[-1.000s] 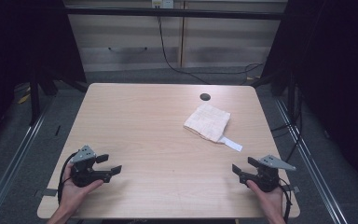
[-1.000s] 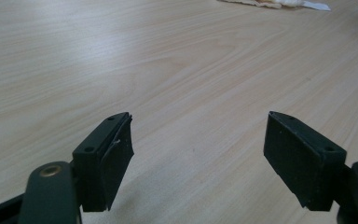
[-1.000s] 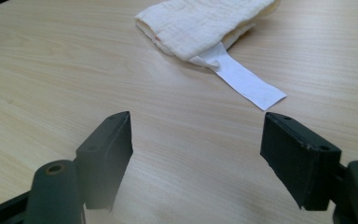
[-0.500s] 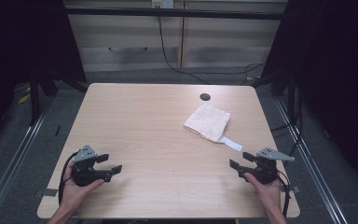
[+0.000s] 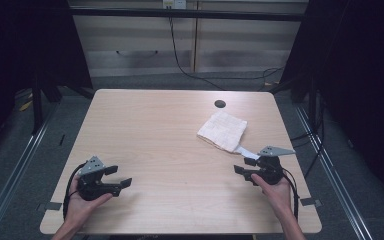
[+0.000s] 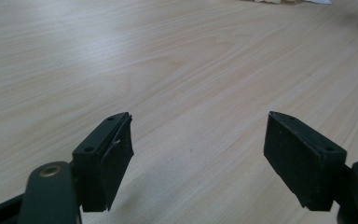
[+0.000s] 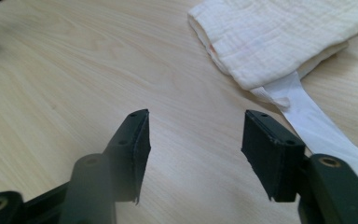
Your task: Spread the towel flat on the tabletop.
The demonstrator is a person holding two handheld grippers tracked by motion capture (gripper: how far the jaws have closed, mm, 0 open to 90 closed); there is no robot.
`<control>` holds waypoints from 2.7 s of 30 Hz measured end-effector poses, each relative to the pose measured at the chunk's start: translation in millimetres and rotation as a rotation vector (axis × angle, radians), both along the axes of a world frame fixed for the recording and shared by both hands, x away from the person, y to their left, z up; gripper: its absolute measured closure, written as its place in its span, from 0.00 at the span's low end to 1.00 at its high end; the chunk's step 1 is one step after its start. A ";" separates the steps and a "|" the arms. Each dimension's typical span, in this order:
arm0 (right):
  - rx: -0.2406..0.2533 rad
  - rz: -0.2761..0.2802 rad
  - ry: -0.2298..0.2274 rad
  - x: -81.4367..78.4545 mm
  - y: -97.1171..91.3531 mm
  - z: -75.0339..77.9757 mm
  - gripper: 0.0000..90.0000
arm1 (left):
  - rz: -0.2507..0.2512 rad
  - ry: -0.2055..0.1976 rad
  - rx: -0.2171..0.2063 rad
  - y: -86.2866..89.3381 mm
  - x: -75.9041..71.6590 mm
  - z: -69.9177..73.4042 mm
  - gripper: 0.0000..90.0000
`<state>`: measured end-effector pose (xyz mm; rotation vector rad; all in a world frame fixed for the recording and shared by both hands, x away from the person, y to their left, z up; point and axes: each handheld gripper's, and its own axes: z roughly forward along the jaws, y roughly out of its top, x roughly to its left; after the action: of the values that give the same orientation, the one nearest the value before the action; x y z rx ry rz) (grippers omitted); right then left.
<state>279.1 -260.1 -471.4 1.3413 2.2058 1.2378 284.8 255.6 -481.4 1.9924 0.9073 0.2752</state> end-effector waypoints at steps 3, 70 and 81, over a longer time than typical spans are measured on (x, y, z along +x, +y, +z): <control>-0.012 0.001 0.020 7.8 1.4 2.7 0.51 | 0.001 0.002 0.005 0.3 2.5 -0.9 0.26; -0.089 0.066 0.143 89.8 32.5 -29.6 0.89 | -0.009 0.020 0.008 0.7 5.1 -3.4 0.26; -0.080 0.109 0.141 58.9 44.0 -29.3 0.88 | -0.006 0.020 0.010 0.9 5.2 -3.7 0.26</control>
<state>338.0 -216.1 -500.7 1.3313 2.4277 1.1086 290.0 256.6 -485.1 2.0106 0.9136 0.2572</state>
